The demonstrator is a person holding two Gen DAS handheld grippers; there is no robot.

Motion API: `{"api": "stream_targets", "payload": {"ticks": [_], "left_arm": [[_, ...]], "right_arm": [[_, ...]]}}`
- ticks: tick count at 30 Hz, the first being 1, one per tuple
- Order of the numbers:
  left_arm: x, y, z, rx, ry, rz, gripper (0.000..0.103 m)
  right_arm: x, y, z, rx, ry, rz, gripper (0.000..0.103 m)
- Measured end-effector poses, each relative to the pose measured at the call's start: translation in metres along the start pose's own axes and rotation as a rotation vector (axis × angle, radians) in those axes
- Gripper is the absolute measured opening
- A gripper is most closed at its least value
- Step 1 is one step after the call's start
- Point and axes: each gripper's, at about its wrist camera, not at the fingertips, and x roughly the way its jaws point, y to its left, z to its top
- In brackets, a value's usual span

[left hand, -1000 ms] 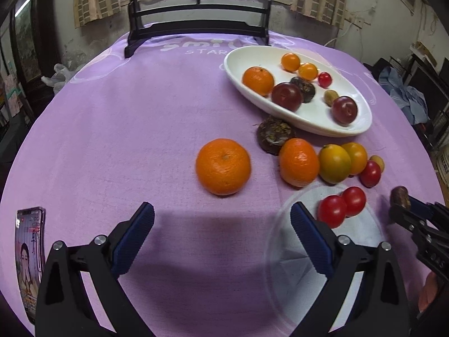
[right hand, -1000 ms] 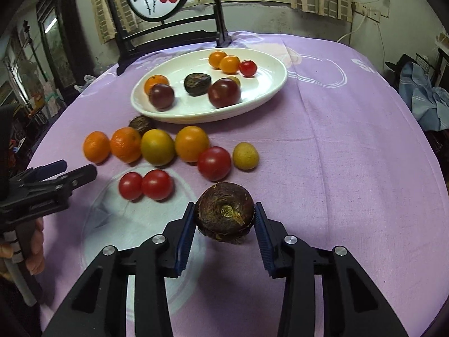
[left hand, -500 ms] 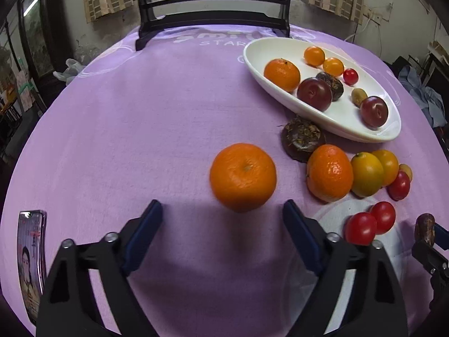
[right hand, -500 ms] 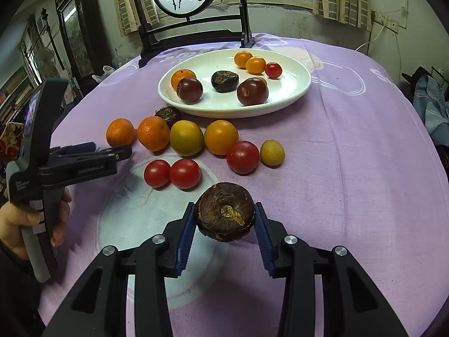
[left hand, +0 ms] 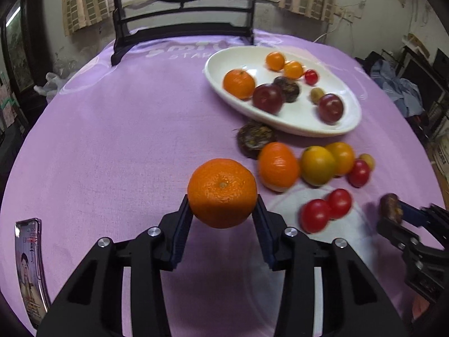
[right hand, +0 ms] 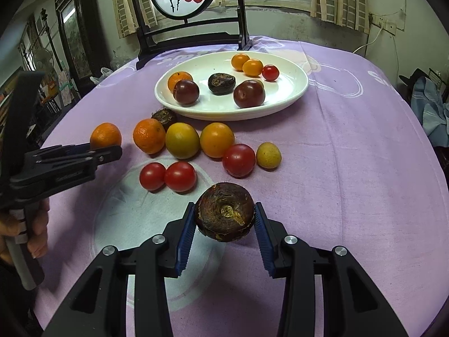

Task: Organize fruits
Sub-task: 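Carry an orange to the plate with left tool while right tool carries brown passion fruit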

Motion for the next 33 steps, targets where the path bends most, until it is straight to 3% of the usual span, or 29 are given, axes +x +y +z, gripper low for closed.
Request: {"api": "stream_targets", "payload": {"ticks": [7,12,15,21,29,30,31,33], "left_arm": [[-0.034,-0.021,0.030,0.041,-0.061,-0.076,0.042],[-0.029,-0.032,0.074,0.031,-0.084,-0.093,0.042],[-0.008,-0.039,0.103,0.036,-0.098,-0.052,0.042],[0.043,-0.046,0.147,0.010,-0.040,-0.027,0.042],[0.092,-0.046,0.167,-0.010,0.017,-0.004,0.043],[0.095,-0.044,0.167,-0.018,0.025,-0.010,0.048],[0.096,-0.043,0.168,-0.034,0.022,-0.005,0.066],[0.087,-0.039,0.166,-0.064,-0.024,0.033,0.076]], "right_arm": [[-0.026,0.003,0.020,-0.010,-0.098,0.006,0.042],[-0.030,0.006,0.063,-0.105,-0.197,-0.080,0.042],[-0.012,0.005,0.086,-0.127,-0.194,-0.083,0.042],[0.037,-0.001,0.125,-0.110,-0.159,-0.080,0.042],[0.084,-0.011,0.149,-0.091,-0.106,-0.121,0.042],[0.086,-0.013,0.150,-0.081,-0.114,-0.126,0.047],[0.086,-0.016,0.150,-0.072,-0.123,-0.126,0.058],[0.081,-0.021,0.147,-0.044,-0.147,-0.129,0.060]]}}
